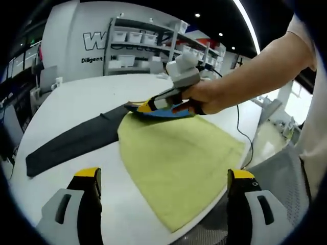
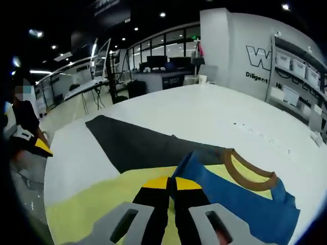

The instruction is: Fold the garment on the visible template until the final outline fits inside the template.

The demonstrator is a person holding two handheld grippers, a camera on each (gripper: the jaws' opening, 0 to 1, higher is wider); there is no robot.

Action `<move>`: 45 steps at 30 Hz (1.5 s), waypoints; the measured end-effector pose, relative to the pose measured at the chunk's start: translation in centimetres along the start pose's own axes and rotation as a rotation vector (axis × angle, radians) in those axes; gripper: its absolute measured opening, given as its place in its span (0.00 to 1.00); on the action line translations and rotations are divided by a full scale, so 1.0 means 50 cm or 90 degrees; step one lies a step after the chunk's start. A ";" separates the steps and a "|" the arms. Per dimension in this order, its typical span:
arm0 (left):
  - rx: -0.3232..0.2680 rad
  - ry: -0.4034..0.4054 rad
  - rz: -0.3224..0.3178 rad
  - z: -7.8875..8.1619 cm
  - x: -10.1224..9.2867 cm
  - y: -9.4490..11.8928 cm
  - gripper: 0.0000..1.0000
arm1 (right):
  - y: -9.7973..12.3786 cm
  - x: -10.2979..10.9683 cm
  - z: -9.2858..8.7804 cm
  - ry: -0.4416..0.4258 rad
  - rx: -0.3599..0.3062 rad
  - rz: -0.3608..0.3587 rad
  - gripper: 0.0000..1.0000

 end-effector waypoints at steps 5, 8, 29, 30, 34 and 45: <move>0.002 0.002 0.004 -0.002 0.003 0.004 0.99 | -0.019 0.006 -0.005 0.012 0.018 0.009 0.00; 0.002 0.004 0.006 -0.002 0.004 0.006 0.99 | -0.027 0.010 -0.009 0.020 0.029 0.018 0.00; -0.015 0.071 0.059 0.007 0.112 0.010 0.97 | 0.078 0.010 -0.025 -0.013 -0.012 0.060 0.11; -0.017 0.082 0.071 0.009 0.132 0.012 0.97 | 0.085 0.008 -0.027 -0.021 -0.015 0.056 0.12; -0.038 0.129 0.113 0.016 0.194 0.022 0.95 | 0.118 0.006 -0.028 -0.021 -0.026 0.044 0.16; -0.069 0.203 0.207 0.001 0.342 0.060 0.89 | 0.205 -0.005 -0.039 -0.006 -0.041 0.000 0.27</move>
Point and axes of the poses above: the point that each gripper's makers call its tool centre point, and the gripper's own axes: y roughly backward along the fingers, x roughly to its left, z roughly out of its top, the point moved 10 cm from there along y, roughly backward along the fingers, and after that the axes turned 7 degrees about y, right-handed, at the moved point
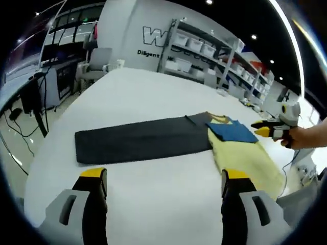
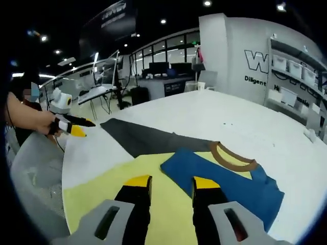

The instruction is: Fold the garment on the visible template until the final outline fits inside the template.

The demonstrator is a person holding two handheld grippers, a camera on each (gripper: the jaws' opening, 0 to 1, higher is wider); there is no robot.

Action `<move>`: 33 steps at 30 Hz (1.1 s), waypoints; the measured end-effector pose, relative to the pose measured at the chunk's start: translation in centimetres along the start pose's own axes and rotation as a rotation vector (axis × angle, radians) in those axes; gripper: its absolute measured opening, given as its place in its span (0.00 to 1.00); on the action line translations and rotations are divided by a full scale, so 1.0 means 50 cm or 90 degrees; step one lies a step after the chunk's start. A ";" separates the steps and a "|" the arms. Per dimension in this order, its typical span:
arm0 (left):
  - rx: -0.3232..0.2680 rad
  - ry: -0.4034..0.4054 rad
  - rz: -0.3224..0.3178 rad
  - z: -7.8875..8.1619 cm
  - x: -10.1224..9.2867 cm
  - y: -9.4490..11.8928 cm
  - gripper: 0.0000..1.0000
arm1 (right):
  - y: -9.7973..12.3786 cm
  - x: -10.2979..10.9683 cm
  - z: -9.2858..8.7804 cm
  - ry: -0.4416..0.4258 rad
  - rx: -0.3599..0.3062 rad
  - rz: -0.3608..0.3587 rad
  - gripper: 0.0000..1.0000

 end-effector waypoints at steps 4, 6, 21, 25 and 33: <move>-0.014 0.032 0.020 0.002 0.030 0.000 0.87 | 0.036 0.002 -0.003 0.010 -0.003 -0.012 0.29; -0.016 0.036 0.028 0.003 0.037 0.002 0.85 | 0.054 0.003 -0.004 0.012 -0.006 -0.018 0.29; -0.053 0.174 0.089 0.023 0.103 -0.028 0.70 | 0.176 0.025 -0.006 0.041 -0.033 -0.053 0.29; -0.058 0.192 0.112 0.030 0.117 -0.038 0.63 | 0.199 0.031 -0.014 0.050 -0.030 -0.061 0.30; -0.066 0.214 0.146 0.032 0.111 -0.050 0.51 | 0.233 0.030 -0.033 0.045 -0.028 -0.081 0.30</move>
Point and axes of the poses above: the point that each gripper's makers call its tool centre point, and the gripper's own axes: y roughly backward along the fingers, x roughly to its left, z roughly out of its top, the point moved 10 cm from there along y, roughly backward along the fingers, and after that the axes turned 7 degrees about y, right-handed, at the moved point
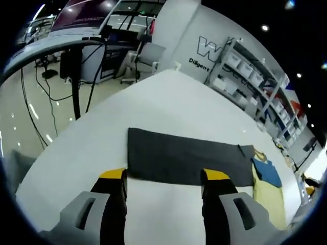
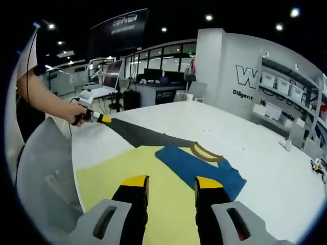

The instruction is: Fold the garment on the visible template until the final outline fits inside the template.

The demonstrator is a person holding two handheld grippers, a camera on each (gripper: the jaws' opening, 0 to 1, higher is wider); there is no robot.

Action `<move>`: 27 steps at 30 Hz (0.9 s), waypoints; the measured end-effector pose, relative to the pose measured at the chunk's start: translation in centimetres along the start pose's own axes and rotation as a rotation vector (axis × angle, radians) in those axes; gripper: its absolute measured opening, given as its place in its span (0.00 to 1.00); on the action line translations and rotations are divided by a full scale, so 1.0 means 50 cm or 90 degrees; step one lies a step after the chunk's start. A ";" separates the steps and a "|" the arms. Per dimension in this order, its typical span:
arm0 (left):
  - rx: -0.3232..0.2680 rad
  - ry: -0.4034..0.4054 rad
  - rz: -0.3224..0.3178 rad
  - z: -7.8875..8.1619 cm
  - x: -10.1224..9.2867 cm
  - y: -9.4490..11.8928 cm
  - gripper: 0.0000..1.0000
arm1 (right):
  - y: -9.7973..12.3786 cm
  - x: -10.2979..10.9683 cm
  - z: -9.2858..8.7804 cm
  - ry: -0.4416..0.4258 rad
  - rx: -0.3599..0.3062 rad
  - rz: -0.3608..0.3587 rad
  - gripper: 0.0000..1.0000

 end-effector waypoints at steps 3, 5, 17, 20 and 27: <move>-0.005 0.014 0.025 -0.005 -0.003 0.007 0.38 | 0.007 -0.001 -0.005 -0.006 0.001 -0.009 0.30; -0.002 0.027 0.027 -0.006 -0.005 0.012 0.30 | 0.011 -0.001 -0.007 -0.010 0.000 -0.012 0.30; -0.016 0.030 0.059 0.012 -0.007 0.026 0.01 | 0.039 -0.010 -0.013 -0.009 0.002 -0.020 0.29; -0.046 0.021 0.027 0.030 -0.028 0.031 0.01 | 0.041 -0.013 -0.014 -0.013 -0.002 -0.021 0.28; -0.116 -0.005 -0.102 0.084 -0.121 0.037 0.00 | 0.036 -0.013 -0.017 -0.026 -0.016 -0.019 0.29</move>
Point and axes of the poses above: the point that each gripper's makers call its tool centre point, and the gripper's own axes: y roughly backward along the fingers, x roughly to its left, z roughly out of its top, the point moved 10 cm from there along y, roughly backward along the fingers, and after that the axes turned 7 degrees about y, right-handed, at the moved point
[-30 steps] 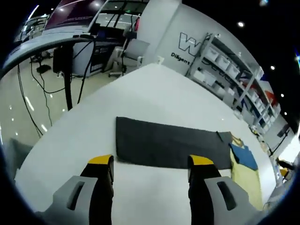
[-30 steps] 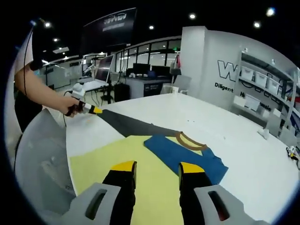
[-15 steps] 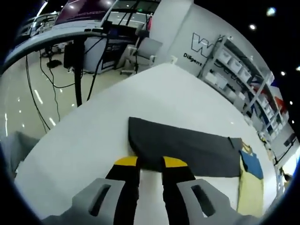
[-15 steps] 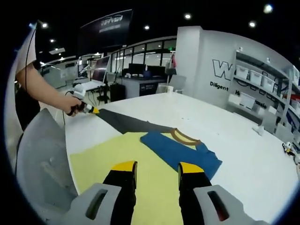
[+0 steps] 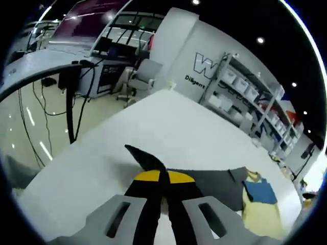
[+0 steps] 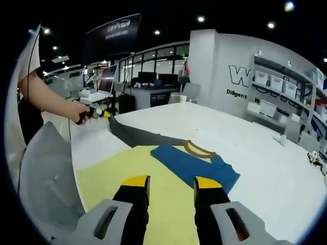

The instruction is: Fold the garment on the visible template until the final outline fits inside the template.

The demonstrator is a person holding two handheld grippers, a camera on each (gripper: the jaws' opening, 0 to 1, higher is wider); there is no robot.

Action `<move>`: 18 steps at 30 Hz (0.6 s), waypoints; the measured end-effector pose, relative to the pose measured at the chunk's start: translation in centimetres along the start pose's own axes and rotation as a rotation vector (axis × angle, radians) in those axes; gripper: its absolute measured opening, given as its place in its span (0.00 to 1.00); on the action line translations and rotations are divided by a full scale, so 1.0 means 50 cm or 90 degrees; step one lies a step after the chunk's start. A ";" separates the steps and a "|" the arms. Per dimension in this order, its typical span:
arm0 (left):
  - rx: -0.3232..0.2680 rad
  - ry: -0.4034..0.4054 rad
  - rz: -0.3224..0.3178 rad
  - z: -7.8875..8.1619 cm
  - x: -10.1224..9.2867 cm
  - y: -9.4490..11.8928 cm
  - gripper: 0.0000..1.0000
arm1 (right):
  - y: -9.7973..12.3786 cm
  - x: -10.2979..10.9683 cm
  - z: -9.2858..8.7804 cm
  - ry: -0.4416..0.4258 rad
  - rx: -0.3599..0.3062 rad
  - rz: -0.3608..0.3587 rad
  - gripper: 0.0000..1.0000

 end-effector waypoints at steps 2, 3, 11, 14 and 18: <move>-0.009 0.000 -0.034 0.009 -0.024 -0.010 0.00 | -0.002 0.001 -0.001 -0.001 -0.002 0.002 0.29; -0.007 -0.003 -0.047 0.012 -0.035 -0.016 0.00 | -0.002 0.001 -0.002 -0.003 -0.004 0.002 0.29; -0.002 -0.014 -0.185 0.016 -0.159 -0.073 0.00 | -0.002 -0.005 -0.014 -0.015 -0.007 0.000 0.29; 0.003 -0.027 -0.229 0.013 -0.205 -0.090 0.00 | 0.001 -0.009 -0.015 -0.020 -0.010 -0.002 0.29; -0.001 -0.026 -0.287 0.009 -0.268 -0.120 0.00 | 0.002 -0.013 -0.020 -0.024 -0.011 -0.004 0.29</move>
Point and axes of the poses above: the point that each gripper's makers call its tool centre point, and the gripper's own axes: y roughly backward along the fingers, x roughly to its left, z roughly out of its top, the point moved 10 cm from there along y, roughly backward along the fingers, and after that the axes turned 7 degrees about y, right-handed, at the moved point
